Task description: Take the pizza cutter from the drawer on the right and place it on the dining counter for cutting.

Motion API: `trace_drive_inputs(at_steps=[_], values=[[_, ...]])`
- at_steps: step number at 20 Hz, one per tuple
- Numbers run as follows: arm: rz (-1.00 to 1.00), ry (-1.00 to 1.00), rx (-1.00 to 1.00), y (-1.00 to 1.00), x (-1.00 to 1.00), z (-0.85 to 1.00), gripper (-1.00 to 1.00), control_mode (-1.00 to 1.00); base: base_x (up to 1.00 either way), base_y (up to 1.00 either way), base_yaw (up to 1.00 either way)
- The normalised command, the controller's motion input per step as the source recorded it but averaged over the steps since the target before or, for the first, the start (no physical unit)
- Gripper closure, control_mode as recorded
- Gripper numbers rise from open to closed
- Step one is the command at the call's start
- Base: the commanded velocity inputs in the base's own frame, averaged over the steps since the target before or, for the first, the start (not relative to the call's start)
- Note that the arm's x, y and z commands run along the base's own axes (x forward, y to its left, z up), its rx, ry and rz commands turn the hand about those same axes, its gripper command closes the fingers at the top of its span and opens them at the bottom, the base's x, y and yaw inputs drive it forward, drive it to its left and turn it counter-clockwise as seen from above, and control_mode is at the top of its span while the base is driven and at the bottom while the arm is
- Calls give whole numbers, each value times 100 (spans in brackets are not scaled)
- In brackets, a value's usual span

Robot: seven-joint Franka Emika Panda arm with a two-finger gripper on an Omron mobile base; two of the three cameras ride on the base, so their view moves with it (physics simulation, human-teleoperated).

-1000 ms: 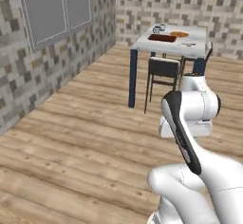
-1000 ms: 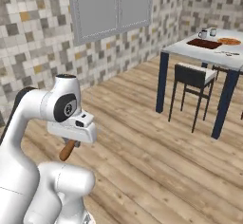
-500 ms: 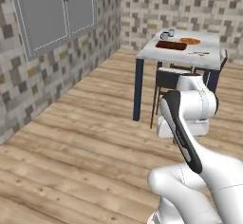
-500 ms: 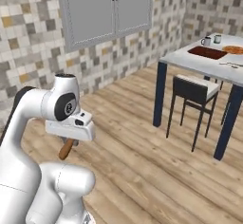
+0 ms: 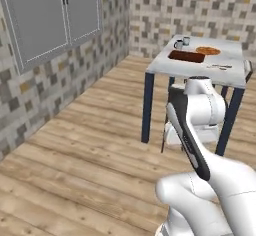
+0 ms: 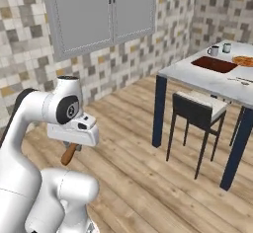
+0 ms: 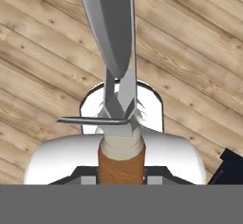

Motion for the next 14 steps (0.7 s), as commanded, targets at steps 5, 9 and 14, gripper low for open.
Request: trace_drive_inputs(at_steps=[5,9,14], values=[[0,0,0,0,0,0,100,100,0,-100,2],[0,0,0,0,0,0,100,100,0,-100,-8],[0,0,0,0,0,0,100,100,6,-100,-20]])
